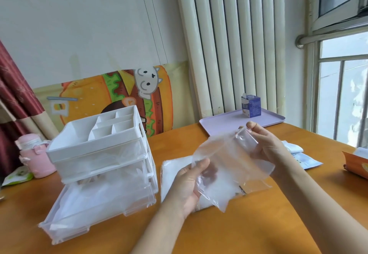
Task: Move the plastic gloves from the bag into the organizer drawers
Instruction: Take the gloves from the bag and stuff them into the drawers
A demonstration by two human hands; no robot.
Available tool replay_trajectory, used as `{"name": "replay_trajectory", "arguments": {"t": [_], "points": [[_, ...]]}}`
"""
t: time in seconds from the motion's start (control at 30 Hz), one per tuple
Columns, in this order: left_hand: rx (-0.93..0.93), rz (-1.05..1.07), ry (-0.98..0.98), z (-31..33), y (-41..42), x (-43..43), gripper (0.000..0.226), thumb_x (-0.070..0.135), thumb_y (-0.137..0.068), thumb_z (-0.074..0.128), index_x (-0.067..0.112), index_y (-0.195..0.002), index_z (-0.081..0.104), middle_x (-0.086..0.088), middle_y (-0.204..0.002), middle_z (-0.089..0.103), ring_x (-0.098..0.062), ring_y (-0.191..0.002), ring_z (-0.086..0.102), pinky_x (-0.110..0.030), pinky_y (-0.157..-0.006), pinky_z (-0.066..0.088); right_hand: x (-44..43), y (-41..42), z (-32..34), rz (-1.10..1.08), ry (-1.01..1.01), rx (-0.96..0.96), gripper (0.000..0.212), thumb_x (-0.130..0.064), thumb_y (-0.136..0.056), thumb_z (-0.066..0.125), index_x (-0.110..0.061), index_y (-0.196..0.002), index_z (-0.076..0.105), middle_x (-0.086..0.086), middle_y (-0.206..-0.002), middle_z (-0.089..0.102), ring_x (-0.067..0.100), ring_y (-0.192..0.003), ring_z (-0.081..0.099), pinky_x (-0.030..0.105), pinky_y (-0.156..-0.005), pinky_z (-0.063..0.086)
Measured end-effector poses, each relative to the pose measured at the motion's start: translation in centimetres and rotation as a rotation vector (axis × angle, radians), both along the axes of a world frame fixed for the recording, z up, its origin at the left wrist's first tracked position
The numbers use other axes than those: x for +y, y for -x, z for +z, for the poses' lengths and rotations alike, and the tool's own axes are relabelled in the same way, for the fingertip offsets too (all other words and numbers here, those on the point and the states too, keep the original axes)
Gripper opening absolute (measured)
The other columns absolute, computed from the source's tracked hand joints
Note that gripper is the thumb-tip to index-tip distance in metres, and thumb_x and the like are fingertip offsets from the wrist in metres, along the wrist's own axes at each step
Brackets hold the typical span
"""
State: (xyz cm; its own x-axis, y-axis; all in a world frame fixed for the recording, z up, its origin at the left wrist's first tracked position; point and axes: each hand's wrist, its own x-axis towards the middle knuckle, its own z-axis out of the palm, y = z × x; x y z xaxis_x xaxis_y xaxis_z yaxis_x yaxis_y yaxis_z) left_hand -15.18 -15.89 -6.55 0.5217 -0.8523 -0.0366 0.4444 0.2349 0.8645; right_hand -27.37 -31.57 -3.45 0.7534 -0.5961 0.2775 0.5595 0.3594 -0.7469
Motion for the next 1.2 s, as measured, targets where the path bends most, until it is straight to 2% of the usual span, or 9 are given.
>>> {"name": "replay_trajectory", "arguments": {"t": [0.1, 0.17, 0.3, 0.43, 0.53, 0.7, 0.87, 1.07, 1.2], "points": [[-0.265, 0.184, -0.101, 3.5, -1.4, 2.0, 0.004, 0.006, -0.08, 0.07, 0.007, -0.083, 0.073, -0.008, -0.08, 0.069, -0.014, -0.069, 0.065, -0.022, -0.065, 0.057, -0.2, 0.0, -0.8, 0.18, 0.063, 0.063, 0.014, -0.003, -0.078, 0.062, -0.013, -0.084, 0.053, 0.008, -0.081, 0.059, 0.017, -0.067, 0.063, 0.023, -0.053, 0.052], [-0.576, 0.192, -0.212, 6.3, -2.5, 4.0, 0.007, 0.008, -0.084, 0.069, 0.008, -0.091, 0.069, -0.004, -0.079, 0.067, -0.008, -0.064, 0.063, -0.017, -0.059, 0.051, 0.1, -0.4, -1.3, 0.246, 0.148, 0.191, 0.041, -0.022, -0.062, 0.085, -0.009, -0.091, 0.058, 0.011, -0.089, 0.063, 0.019, -0.079, 0.066, 0.025, -0.063, 0.055], [-0.998, -0.087, -0.433, 10.6, -4.3, 7.9, 0.016, 0.014, -0.077, 0.069, 0.016, -0.093, 0.071, -0.004, -0.088, 0.066, -0.013, -0.068, 0.061, -0.024, -0.065, 0.047, 2.0, -1.3, -1.4, 0.223, 0.333, 0.283, 0.096, -0.062, -0.053, 0.083, -0.013, -0.13, 0.053, 0.005, -0.129, 0.061, 0.019, -0.121, 0.057, 0.032, -0.097, 0.05], [-1.235, -0.384, -0.644, 13.7, -4.2, 10.5, 0.011, 0.02, -0.082, 0.073, 0.028, -0.09, 0.072, -0.006, -0.087, 0.053, -0.008, -0.053, 0.039, -0.018, -0.048, 0.032, 6.2, -2.1, -1.2, 0.242, 0.673, 0.298, 0.101, -0.068, -0.056, 0.078, -0.031, -0.14, 0.039, -0.016, -0.14, 0.05, 0.002, -0.134, 0.04, 0.033, -0.113, 0.029], [-1.303, -0.525, -0.744, 14.5, -4.1, 12.0, 0.013, 0.025, -0.082, 0.076, 0.029, -0.094, 0.072, -0.005, -0.08, 0.051, -0.015, -0.058, 0.037, -0.021, -0.05, 0.029, 10.0, -3.3, -1.4, 0.345, 0.794, 0.307, 0.101, -0.068, -0.056, 0.078, -0.038, -0.142, 0.033, -0.022, -0.143, 0.044, -0.002, -0.136, 0.033, 0.031, -0.115, 0.024], [-1.319, -0.471, -0.708, 14.7, -5.5, 14.7, 0.014, 0.021, -0.082, 0.076, 0.028, -0.092, 0.071, 0.006, -0.086, 0.061, -0.005, -0.063, 0.044, -0.017, -0.053, 0.031, 14.6, -5.3, -1.8, 0.571, 0.746, 0.296, 0.076, -0.036, -0.077, 0.076, -0.017, -0.142, 0.041, 0.006, -0.14, 0.052, 0.024, -0.131, 0.047, 0.047, -0.108, 0.036], [-1.269, -0.258, -0.68, 14.5, -7.9, 17.7, 0.013, 0.018, -0.079, 0.078, 0.027, -0.084, 0.07, 0.014, -0.086, 0.066, 0.002, -0.064, 0.052, -0.013, -0.054, 0.035, 14.9, -6.8, -2.3, 0.535, 0.612, 0.343, 0.037, -0.036, -0.068, 0.084, -0.004, -0.083, 0.071, 0.014, -0.085, 0.068, 0.024, -0.081, 0.064, 0.027, -0.078, 0.049], [-1.1, 0.157, -0.576, 11.2, -12.2, 21.0, 0.024, 0.034, -0.067, 0.087, 0.022, -0.075, 0.067, -0.001, -0.073, 0.052, -0.014, -0.065, 0.042, -0.023, -0.054, 0.03, 14.7, -10.2, 0.5, 0.363, 0.363, 0.27, 0.041, -0.03, -0.065, 0.085, -0.002, -0.084, 0.063, 0.012, -0.078, 0.062, 0.015, -0.069, 0.066, 0.025, -0.072, 0.056], [-0.986, 0.448, -0.591, 8.8, -13.9, 21.6, 0.014, 0.018, -0.082, 0.075, 0.011, -0.074, 0.065, 0.002, -0.056, 0.059, -0.005, -0.042, 0.041, -0.014, -0.042, 0.032, 15.8, -13.5, 2.5, -0.06, 0.741, 0.486, 0.016, -0.017, -0.082, 0.072, -0.003, -0.076, 0.068, 0.007, -0.067, 0.07, 0.019, -0.068, 0.067, 0.032, -0.076, 0.053]]}}
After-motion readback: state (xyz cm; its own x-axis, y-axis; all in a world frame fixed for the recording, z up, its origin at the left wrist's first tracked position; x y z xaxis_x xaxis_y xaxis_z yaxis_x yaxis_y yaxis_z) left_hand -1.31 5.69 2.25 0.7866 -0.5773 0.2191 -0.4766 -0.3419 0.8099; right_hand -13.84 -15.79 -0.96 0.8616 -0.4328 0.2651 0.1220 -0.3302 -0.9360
